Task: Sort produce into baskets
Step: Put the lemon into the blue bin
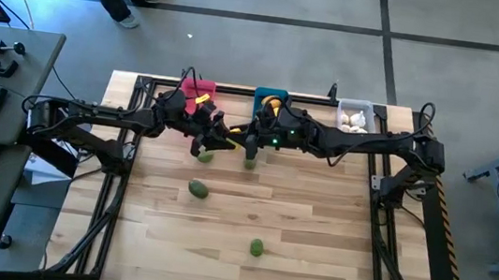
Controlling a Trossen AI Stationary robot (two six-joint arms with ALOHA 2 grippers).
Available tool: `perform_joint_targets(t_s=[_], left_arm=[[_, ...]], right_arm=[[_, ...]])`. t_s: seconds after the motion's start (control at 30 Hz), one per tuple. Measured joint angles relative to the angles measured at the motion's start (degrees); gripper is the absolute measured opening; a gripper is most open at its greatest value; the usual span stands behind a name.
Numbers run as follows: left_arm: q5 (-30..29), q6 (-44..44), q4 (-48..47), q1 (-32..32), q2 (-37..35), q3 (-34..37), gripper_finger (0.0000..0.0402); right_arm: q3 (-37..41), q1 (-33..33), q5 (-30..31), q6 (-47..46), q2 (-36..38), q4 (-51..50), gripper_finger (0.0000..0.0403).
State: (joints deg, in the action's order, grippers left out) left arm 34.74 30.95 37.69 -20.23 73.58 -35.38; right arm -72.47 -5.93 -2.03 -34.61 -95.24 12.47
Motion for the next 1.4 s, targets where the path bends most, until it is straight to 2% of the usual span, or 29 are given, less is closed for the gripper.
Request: perform_joint_targets(t_s=[0.2, 0.37, 0.83, 1.13, 1.27, 1.4], left_arm=[[-1.08, -0.68, -0.24, -0.22, 0.0, 0.0, 0.0191], [-4.5, -4.41, -0.78, -0.54, -0.12, 0.0, 0.0194], [-9.74, -6.46, -5.76, -0.92, -0.31, -0.22, 0.0196], [-9.4, -9.19, -14.48, -0.81, -0.1, 0.15, 0.0195], [-9.39, -9.61, -14.5, -0.7, -0.79, 0.15, 0.0177], [-9.83, -11.03, -16.75, -0.72, -2.9, 0.13, 0.0127]], right_arm=[[0.0, -0.72, 0.7, 0.62, 0.0, -0.16, 0.0122], [-0.03, -2.22, 1.46, 0.73, 0.0, -0.33, 0.0122], [-6.08, -6.38, 0.34, 2.38, -0.17, -11.49, 0.0122], [-8.47, -8.64, 2.33, 3.15, 0.04, -12.5, 0.0122], [-8.63, -11.72, 5.56, 3.17, 0.09, -17.74, 0.0122], [-8.62, -15.06, 9.06, 3.73, -1.36, -25.05, 0.0122]])
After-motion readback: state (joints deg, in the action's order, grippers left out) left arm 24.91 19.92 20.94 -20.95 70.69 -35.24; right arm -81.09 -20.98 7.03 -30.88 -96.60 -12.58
